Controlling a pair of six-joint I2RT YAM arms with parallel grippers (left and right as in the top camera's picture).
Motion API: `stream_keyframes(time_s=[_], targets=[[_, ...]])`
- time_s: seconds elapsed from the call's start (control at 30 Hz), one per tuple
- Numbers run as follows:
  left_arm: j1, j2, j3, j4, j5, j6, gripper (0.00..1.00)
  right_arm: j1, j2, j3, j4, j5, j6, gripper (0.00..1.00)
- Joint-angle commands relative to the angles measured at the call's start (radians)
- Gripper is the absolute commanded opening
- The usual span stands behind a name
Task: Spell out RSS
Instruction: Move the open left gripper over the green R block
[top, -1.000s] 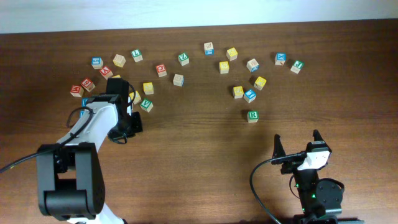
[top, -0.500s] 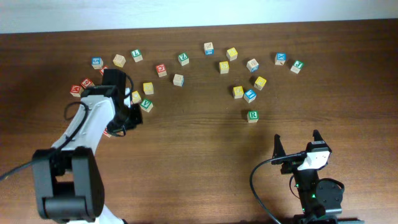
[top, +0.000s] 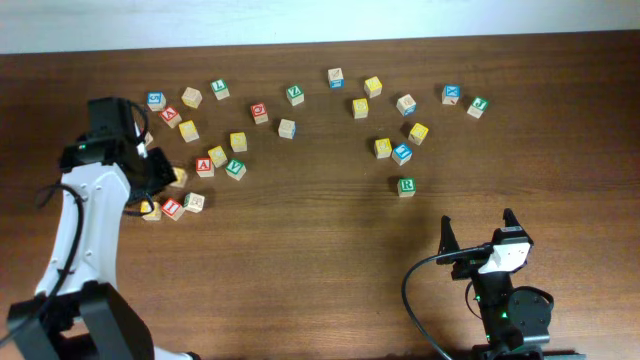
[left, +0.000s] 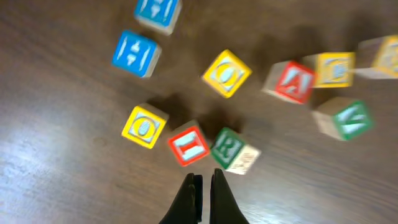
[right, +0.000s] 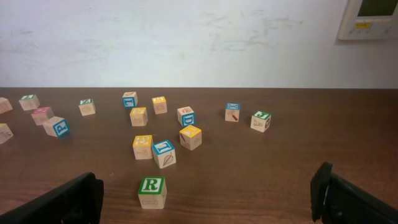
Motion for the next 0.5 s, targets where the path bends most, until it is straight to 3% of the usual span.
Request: stream_keyframes(time_s=[0.0, 0.47], targets=[[-0.003, 0.062, -0.019, 0.011, 0.002, -0.013, 0.0, -0.007, -0.005, -0.006, -0.004, 0.005, -0.003, 0.98], [-0.021, 0.178, -0.019, 0.033, 0.127, 0.033, 0.0, -0.007, -0.005, -0.006, -0.004, 0.005, -0.003, 0.98]])
